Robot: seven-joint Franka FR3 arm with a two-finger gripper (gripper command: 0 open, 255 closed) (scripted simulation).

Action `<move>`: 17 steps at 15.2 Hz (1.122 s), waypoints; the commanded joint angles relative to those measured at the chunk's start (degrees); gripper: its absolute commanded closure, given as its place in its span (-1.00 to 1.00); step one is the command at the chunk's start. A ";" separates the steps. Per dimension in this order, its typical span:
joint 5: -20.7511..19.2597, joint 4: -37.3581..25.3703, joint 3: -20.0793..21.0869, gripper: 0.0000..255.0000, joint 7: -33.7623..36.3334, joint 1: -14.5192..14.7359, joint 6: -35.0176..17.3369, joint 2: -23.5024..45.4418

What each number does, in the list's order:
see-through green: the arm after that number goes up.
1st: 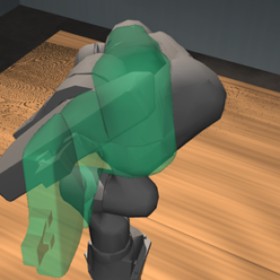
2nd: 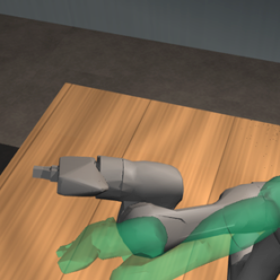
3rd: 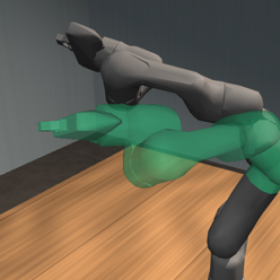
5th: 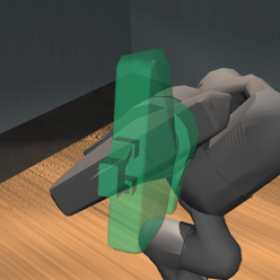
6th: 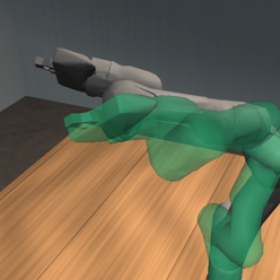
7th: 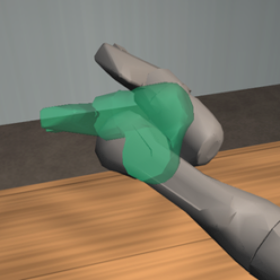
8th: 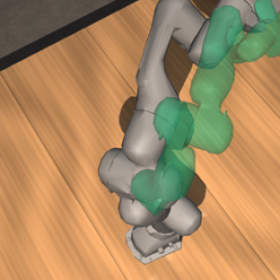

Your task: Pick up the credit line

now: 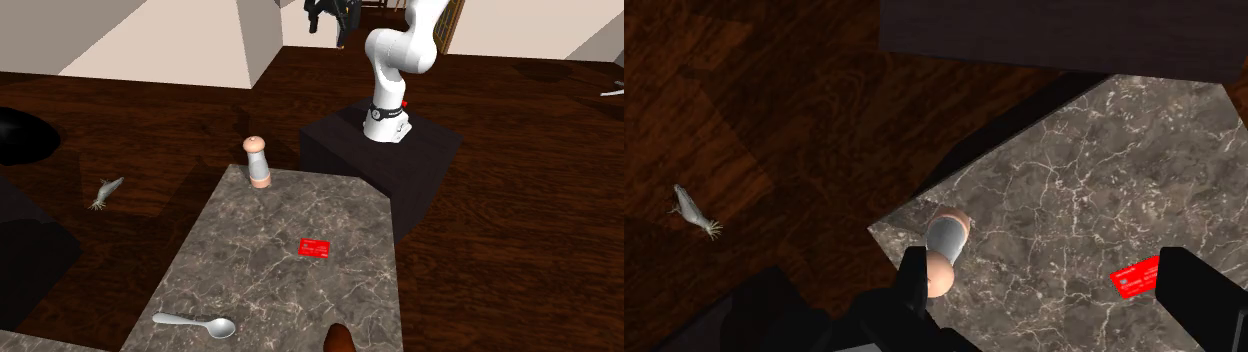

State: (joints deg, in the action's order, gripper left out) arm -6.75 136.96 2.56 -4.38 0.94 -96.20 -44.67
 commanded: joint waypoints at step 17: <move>13.42 -4.05 7.79 -1.00 25.78 -0.63 -13.57 30.98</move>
State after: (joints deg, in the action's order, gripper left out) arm 5.83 133.73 9.99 19.83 0.28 -108.95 -16.01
